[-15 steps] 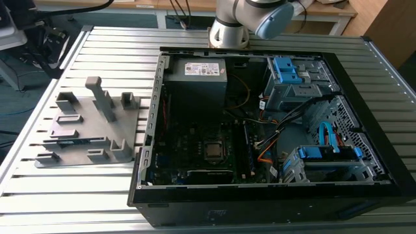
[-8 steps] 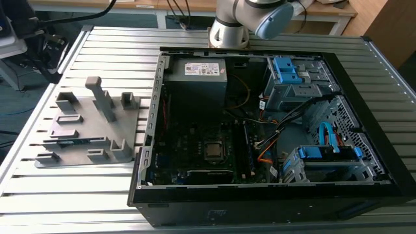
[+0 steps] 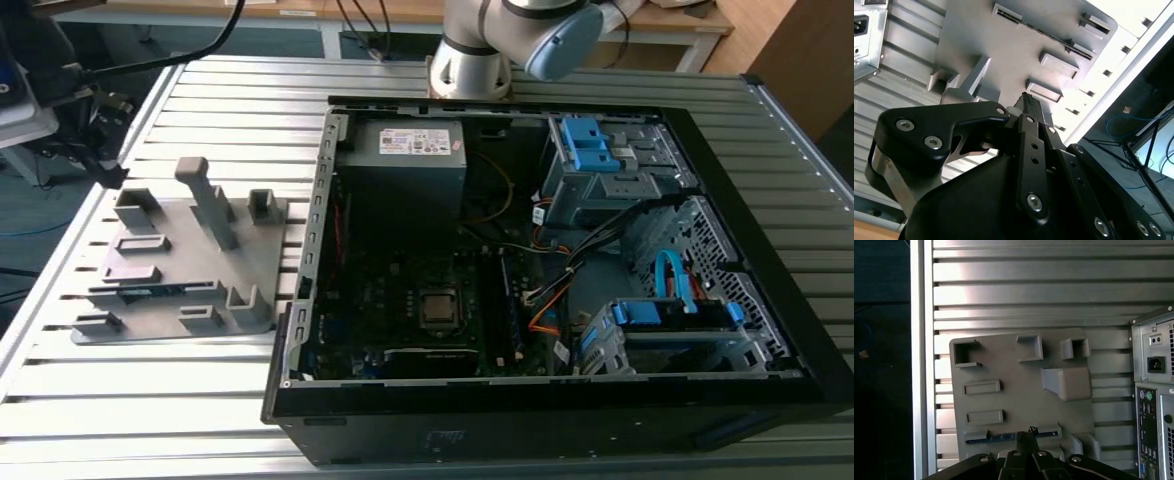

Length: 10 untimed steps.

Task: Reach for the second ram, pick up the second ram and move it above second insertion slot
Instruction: 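Reach for the second ram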

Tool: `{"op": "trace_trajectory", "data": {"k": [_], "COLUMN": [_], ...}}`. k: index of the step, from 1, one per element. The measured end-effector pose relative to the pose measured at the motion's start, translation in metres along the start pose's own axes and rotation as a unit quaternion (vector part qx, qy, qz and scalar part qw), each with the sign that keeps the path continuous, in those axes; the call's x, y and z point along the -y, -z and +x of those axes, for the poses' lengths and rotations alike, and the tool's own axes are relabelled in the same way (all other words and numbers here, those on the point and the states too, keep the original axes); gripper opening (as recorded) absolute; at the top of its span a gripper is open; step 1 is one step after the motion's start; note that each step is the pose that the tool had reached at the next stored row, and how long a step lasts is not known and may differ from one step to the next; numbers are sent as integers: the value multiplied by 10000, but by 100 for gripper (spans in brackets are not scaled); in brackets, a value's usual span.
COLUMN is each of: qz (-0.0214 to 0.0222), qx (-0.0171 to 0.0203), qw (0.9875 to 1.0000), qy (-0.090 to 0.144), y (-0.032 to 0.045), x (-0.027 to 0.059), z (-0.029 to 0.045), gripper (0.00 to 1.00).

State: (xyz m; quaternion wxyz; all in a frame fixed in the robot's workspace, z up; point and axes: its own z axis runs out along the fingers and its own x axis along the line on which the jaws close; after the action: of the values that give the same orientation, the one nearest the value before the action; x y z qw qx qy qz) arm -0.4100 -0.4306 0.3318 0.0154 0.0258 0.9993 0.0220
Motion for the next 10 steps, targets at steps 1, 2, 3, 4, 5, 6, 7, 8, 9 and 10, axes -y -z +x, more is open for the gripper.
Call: {"op": "trace_trajectory", "data": {"k": [1,2,3,4,5,6,7,8,9,10], "qz": [-1,-1,-1,-1,-1,-1,-1,-1,-1,-1], "qx": [1,1,0,0,0,0,0,-1,0,-1], "qw": [10000,10000,10000,10000,10000,10000,10000,10000,10000,10000], "qy": [2,5,7,8,9,10,11,11,12,12], "y": [-10,-18,-25,-32,-37,-42,-47,-52,-56,-59], "x": [7,12,17,22,25,28,32,35,39,41], "z": [2,4,6,7,9,10,11,12,13,15], "gripper": [10,10,10,10,10,10,10,10,10,10]}}
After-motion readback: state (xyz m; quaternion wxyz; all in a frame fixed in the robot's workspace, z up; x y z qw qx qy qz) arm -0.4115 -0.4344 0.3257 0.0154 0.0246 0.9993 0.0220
